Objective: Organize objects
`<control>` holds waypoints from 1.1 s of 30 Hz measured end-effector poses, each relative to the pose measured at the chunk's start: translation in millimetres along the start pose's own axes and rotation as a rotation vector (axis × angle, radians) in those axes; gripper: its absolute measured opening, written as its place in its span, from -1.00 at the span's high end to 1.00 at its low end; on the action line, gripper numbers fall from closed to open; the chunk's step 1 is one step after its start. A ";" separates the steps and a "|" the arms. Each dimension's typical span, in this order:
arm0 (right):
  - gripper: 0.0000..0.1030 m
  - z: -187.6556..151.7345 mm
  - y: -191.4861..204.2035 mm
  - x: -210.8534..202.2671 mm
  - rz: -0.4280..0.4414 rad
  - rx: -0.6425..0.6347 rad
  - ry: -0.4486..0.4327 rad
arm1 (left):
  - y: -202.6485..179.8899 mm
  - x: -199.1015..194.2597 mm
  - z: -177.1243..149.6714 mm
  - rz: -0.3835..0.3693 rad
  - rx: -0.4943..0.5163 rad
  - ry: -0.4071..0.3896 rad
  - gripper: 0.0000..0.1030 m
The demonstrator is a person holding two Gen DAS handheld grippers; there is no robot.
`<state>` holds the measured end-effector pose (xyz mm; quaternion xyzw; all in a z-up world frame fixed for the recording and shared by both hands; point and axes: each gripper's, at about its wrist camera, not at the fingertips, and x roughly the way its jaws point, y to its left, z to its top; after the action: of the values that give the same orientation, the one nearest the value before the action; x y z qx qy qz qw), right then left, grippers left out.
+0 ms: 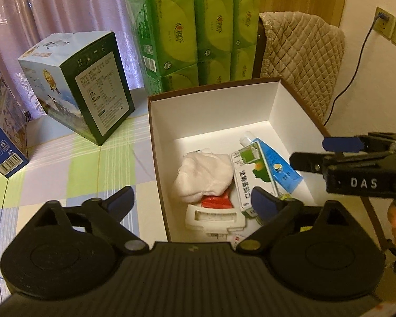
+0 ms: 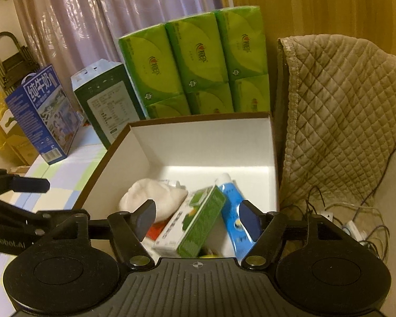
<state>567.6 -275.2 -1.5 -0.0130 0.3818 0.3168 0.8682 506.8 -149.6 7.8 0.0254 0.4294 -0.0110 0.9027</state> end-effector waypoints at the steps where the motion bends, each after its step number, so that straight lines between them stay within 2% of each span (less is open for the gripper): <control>1: -0.32 -3.5 0.6 -6.4 -0.001 0.005 -0.004 | -0.9 -4.6 -1.2 -0.004 0.001 -0.006 -0.84; 9: -0.41 -27.7 9.0 -51.1 -0.009 0.052 -0.026 | -4.1 -37.3 -17.9 -0.030 -0.011 -0.021 -0.90; 17: -0.45 -56.2 40.2 -96.4 -0.032 0.077 -0.054 | -0.3 -78.0 -47.3 -0.056 -0.026 -0.042 -0.98; 26: -0.48 -101.8 99.9 -142.6 -0.037 0.103 -0.069 | 22.6 -133.2 -101.0 -0.067 -0.040 -0.063 -0.98; 33: -0.49 -143.8 148.6 -170.0 -0.051 0.131 -0.049 | 48.8 -177.7 -156.0 -0.041 -0.054 -0.070 -0.98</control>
<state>303.9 -286.3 43.3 0.0420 0.3800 0.2691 0.8840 275.9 -92.7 49.1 -0.0083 0.3984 -0.0189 0.9170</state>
